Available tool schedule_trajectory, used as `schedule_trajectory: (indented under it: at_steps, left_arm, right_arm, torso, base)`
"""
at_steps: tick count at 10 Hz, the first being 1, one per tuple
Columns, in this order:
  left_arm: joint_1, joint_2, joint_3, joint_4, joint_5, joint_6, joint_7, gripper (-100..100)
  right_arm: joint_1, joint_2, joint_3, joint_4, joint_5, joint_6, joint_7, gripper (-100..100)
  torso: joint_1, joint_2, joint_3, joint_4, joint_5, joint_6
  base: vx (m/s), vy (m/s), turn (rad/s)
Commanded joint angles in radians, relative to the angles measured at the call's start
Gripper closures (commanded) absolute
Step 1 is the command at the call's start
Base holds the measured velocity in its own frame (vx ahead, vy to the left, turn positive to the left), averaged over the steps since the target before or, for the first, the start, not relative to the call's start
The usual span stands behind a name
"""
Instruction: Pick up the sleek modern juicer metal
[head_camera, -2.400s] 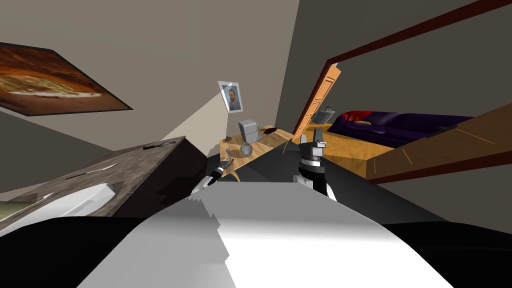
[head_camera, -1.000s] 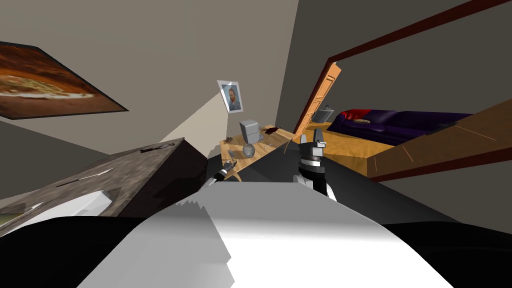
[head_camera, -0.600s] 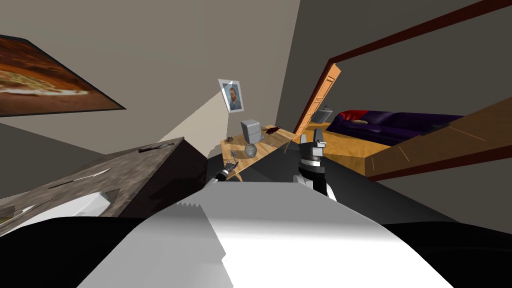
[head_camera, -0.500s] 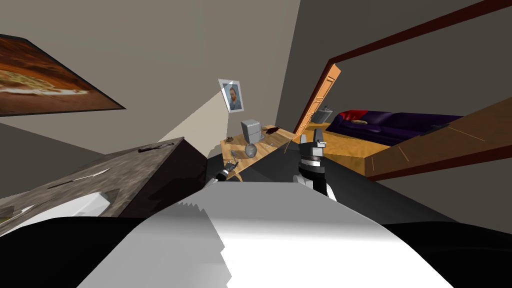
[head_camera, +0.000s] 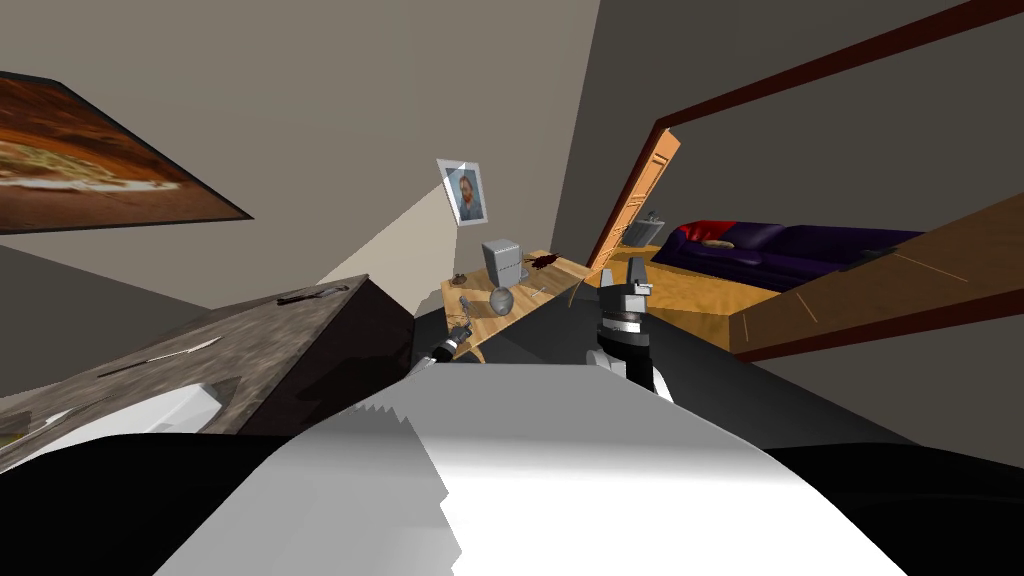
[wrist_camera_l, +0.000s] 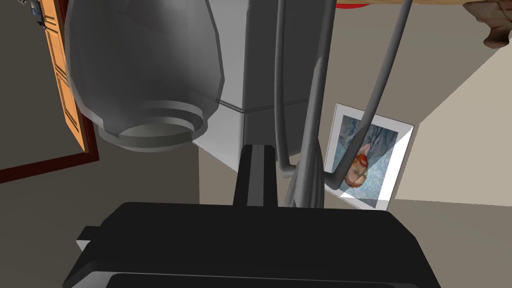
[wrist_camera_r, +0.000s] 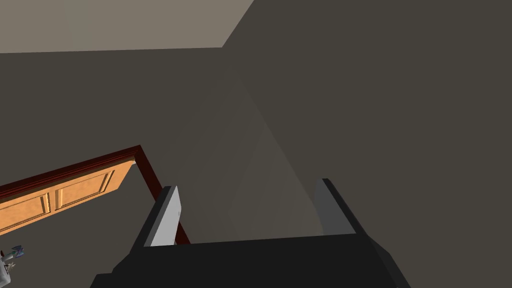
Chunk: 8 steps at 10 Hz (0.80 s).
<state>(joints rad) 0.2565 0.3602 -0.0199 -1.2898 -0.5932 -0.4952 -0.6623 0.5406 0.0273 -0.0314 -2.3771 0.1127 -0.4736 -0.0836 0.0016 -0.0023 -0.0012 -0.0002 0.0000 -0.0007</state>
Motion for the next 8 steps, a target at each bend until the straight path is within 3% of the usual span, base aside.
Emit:
schedule_trajectory:
  at_steps: [1,2,7,8]
  left_arm:
    - [0.0,0.0,0.0,0.0,0.0,0.0,0.0,0]
    - [-0.008,0.025,0.011,-0.004,0.006,0.028,0.02,-100]
    - [-0.026,0.086,0.038,-0.015,0.02,0.097,0.069,-100]
    - [-0.022,0.083,0.035,-0.015,0.019,0.085,0.064,-100]
  right_arm:
    - [0.0,0.0,0.0,0.0,0.0,0.0,0.0,0]
    - [0.0,0.0,0.0,0.0,0.0,0.0,0.0,0]
    - [0.0,0.0,0.0,0.0,0.0,0.0,0.0,0]
    - [0.0,0.0,0.0,0.0,0.0,0.0,0.0,0]
  torso:
    - [0.0,0.0,0.0,0.0,0.0,0.0]
    - [0.0,0.0,0.0,0.0,0.0,0.0]
    - [-0.004,-0.002,-0.001,0.0,-0.001,0.0]
    - [-0.003,-0.001,-0.001,0.0,-0.001,0.0]
  base:
    - [0.0,0.0,0.0]
    - [0.014,-0.044,0.0]
    - [0.023,-0.07,0.004]
    - [0.008,-0.019,0.003]
